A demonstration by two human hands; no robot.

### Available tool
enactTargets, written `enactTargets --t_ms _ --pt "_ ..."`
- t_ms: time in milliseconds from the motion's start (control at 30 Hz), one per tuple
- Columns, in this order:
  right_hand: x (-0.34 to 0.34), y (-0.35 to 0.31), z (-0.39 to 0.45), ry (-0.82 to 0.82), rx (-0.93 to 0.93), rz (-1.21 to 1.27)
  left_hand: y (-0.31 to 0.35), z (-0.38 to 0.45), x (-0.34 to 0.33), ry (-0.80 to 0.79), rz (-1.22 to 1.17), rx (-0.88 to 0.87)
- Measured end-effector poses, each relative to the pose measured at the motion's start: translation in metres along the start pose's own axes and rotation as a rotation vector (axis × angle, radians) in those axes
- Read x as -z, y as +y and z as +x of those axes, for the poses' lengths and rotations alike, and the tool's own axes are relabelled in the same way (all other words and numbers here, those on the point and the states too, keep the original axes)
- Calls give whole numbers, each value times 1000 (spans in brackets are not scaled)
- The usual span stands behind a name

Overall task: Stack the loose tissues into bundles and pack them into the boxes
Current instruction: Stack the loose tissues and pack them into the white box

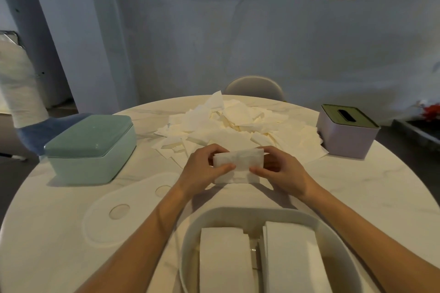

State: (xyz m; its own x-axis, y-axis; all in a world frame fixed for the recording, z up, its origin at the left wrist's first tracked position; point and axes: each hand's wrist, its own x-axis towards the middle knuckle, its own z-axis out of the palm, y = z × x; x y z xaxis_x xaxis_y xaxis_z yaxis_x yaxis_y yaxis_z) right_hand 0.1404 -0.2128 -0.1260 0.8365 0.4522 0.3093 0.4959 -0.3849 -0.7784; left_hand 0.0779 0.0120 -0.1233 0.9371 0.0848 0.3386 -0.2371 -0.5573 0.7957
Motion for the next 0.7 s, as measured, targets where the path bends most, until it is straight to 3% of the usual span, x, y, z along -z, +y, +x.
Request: enactTargets --t_ms 133,233,333,400,533,700 --pt "-1 -9 -1 31 -33 130 16 -5 4 -111 -85 114" --pt "6 -23 -3 38 -50 297 34 -11 7 -353 -414 368" --pt "5 -32 -7 14 -2 262 53 -20 -1 -484 -821 512" --pt "1 -34 -8 49 61 158 59 -24 -8 -429 -917 578" --pt "-3 -33 -8 131 115 13 54 -20 -18 -303 -894 598" --pt "-2 -31 -6 202 72 53 51 -20 -21 -361 -951 594"
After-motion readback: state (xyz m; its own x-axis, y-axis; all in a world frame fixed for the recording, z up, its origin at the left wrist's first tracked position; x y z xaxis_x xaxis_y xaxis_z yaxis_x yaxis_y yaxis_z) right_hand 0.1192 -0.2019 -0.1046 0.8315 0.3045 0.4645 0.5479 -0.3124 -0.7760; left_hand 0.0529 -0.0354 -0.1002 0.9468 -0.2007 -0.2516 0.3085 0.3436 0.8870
